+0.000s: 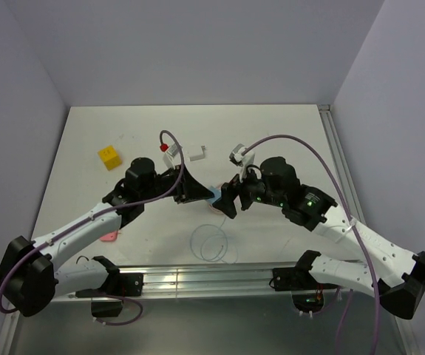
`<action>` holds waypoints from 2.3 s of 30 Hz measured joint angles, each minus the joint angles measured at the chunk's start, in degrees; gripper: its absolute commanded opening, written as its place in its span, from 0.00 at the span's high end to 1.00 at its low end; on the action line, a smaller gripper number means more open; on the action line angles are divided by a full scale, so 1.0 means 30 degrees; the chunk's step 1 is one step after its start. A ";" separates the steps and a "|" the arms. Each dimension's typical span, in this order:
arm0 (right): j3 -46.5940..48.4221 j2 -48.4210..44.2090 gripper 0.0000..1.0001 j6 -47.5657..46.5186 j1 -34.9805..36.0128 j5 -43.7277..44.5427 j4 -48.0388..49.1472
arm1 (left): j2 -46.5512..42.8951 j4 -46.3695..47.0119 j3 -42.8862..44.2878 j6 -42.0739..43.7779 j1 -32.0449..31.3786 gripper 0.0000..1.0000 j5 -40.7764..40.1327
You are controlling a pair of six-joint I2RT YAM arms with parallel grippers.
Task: Insert the plug
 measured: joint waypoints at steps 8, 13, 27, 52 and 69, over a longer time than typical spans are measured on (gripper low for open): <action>-0.0284 -0.1617 0.13 0.4277 -0.0080 0.1377 -0.0087 | -0.2667 0.2543 -0.1654 0.0838 0.0000 1.00 -0.1814; -0.0845 -0.2637 0.24 0.6739 -0.0262 0.0393 0.0568 | -0.3920 0.4947 -0.2339 0.0845 0.0000 1.00 -0.2142; -0.1647 -0.1982 0.25 0.9617 -0.0670 -0.3759 0.6135 | -0.4779 0.9136 -0.3854 -0.1559 0.0000 1.00 -0.2419; -0.1093 -0.2572 0.02 1.4834 -0.1086 0.0270 0.3701 | -0.6586 1.0120 -0.4932 0.1362 -0.0714 0.99 -0.4320; -0.0678 -0.1770 0.09 2.4268 -0.1253 -0.0998 0.5559 | -0.4044 1.6793 -0.6040 1.2903 -0.1610 1.00 -0.6258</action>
